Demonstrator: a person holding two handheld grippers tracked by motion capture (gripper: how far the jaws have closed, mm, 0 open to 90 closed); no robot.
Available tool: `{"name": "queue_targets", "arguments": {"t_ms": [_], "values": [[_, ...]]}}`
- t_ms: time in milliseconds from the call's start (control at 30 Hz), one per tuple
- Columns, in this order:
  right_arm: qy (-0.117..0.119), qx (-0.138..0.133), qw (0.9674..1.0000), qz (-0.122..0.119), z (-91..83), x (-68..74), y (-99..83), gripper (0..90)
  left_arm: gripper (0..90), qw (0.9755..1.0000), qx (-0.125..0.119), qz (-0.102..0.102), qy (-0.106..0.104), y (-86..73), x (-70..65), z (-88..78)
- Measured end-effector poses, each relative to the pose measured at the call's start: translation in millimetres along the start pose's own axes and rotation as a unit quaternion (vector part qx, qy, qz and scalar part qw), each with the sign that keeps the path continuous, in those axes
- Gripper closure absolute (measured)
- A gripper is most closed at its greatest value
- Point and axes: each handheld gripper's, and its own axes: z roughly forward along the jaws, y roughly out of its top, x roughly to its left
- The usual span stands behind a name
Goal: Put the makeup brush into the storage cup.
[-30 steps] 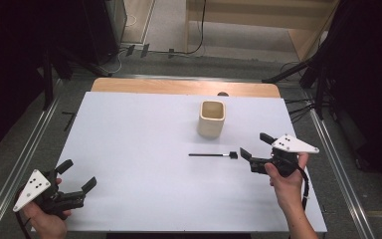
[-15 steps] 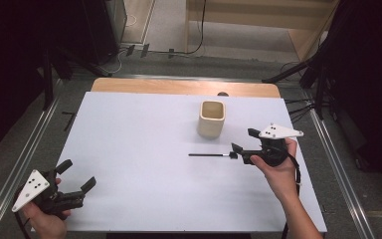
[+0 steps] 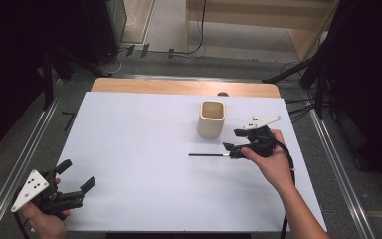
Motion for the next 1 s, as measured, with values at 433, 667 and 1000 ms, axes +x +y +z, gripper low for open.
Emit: {"name": "queue_targets", "arguments": {"t_ms": [433, 667, 1000], "values": [[0.035, 0.093, 0.9935, -0.056, 23.6, 0.1, 13.3, 53.2, 0.5, 1.0, 0.0, 0.0, -0.001, 0.2, 0.0, -0.2], [0.045, 0.139, 0.9866, -0.073, 40.6, -2.4, 16.0, 53.4, 0.5, 1.0, -0.001, -0.001, 0.0, 0.2, 0.4, -0.6], [0.049, 0.212, 0.9678, -0.127, 61.9, 0.9, 16.5, 65.0, 0.5, 1.0, -0.001, 0.0, -0.001, 0.4, 0.6, -0.9]]}}
